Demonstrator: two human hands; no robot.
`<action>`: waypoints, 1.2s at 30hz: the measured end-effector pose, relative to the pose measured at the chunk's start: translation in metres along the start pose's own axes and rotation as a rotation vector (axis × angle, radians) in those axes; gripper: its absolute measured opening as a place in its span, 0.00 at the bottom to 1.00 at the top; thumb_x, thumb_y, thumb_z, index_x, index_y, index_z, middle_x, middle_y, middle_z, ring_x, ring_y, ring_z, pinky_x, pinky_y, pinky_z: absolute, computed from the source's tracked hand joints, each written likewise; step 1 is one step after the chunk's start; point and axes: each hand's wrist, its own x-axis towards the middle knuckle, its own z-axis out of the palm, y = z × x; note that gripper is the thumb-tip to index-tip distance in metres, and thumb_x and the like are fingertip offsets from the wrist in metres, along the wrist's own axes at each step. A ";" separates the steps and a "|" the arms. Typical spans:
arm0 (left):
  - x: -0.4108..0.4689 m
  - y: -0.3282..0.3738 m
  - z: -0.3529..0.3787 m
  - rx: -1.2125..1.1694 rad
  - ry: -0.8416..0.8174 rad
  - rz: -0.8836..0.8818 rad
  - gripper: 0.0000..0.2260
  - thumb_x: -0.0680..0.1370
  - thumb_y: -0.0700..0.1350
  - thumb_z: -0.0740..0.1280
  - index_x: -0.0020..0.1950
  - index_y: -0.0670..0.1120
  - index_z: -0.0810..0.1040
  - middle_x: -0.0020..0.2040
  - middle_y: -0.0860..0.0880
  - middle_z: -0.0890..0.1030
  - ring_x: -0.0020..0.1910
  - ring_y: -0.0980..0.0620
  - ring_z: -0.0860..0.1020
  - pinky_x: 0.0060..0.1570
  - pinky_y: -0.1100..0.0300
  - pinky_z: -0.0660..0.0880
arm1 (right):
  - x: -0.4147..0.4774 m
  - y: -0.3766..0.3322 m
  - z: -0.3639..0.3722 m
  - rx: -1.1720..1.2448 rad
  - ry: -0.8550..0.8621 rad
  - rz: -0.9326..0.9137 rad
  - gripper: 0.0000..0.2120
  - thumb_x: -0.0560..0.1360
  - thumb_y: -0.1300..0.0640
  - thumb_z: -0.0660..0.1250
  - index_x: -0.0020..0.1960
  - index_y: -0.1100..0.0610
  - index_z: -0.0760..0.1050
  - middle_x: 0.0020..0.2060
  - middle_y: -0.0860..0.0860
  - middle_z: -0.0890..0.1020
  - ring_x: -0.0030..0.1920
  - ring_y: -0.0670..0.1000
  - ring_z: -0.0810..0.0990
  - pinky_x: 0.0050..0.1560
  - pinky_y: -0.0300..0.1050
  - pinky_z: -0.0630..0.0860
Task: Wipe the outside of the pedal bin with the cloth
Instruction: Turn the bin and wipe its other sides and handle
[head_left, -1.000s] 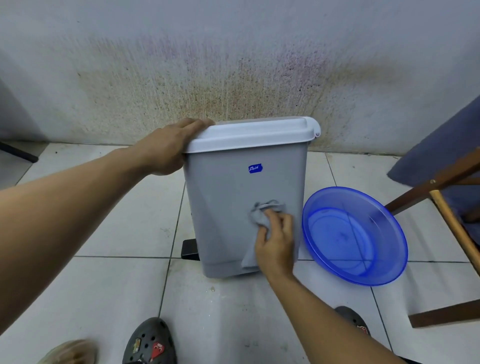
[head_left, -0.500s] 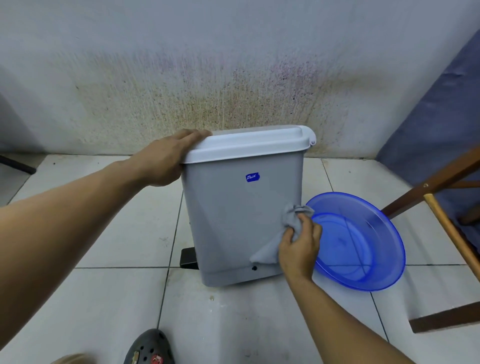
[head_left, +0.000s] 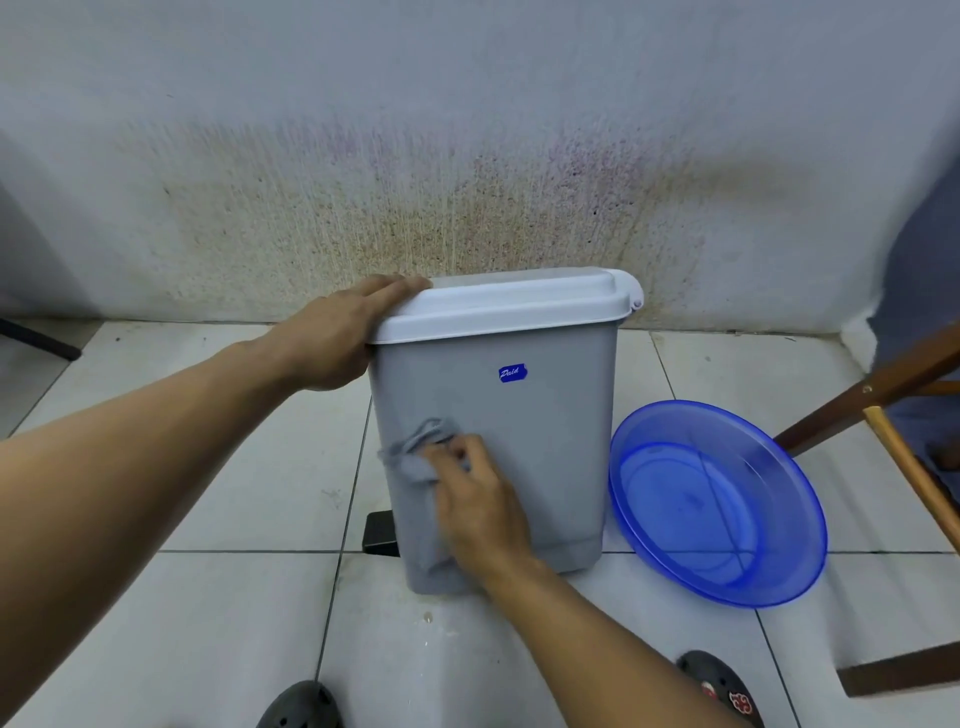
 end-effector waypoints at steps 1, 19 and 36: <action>0.000 0.001 0.000 -0.002 0.001 -0.003 0.39 0.74 0.33 0.66 0.81 0.56 0.58 0.77 0.50 0.66 0.67 0.39 0.74 0.60 0.46 0.73 | 0.002 0.008 -0.007 0.067 0.120 0.072 0.15 0.78 0.57 0.63 0.62 0.45 0.74 0.54 0.46 0.73 0.47 0.52 0.76 0.41 0.44 0.73; -0.004 0.002 -0.001 -0.031 0.033 0.028 0.39 0.73 0.32 0.67 0.81 0.54 0.61 0.77 0.50 0.67 0.64 0.38 0.76 0.57 0.48 0.73 | 0.051 -0.025 -0.020 -0.048 0.232 -0.121 0.23 0.75 0.65 0.64 0.68 0.49 0.74 0.56 0.54 0.74 0.46 0.60 0.77 0.36 0.47 0.71; -0.001 -0.002 -0.001 -0.049 0.039 -0.004 0.39 0.73 0.30 0.65 0.80 0.55 0.62 0.76 0.50 0.69 0.65 0.39 0.75 0.62 0.47 0.73 | 0.026 0.067 -0.062 0.358 0.690 0.924 0.23 0.78 0.63 0.61 0.72 0.51 0.73 0.56 0.59 0.76 0.52 0.53 0.73 0.50 0.38 0.65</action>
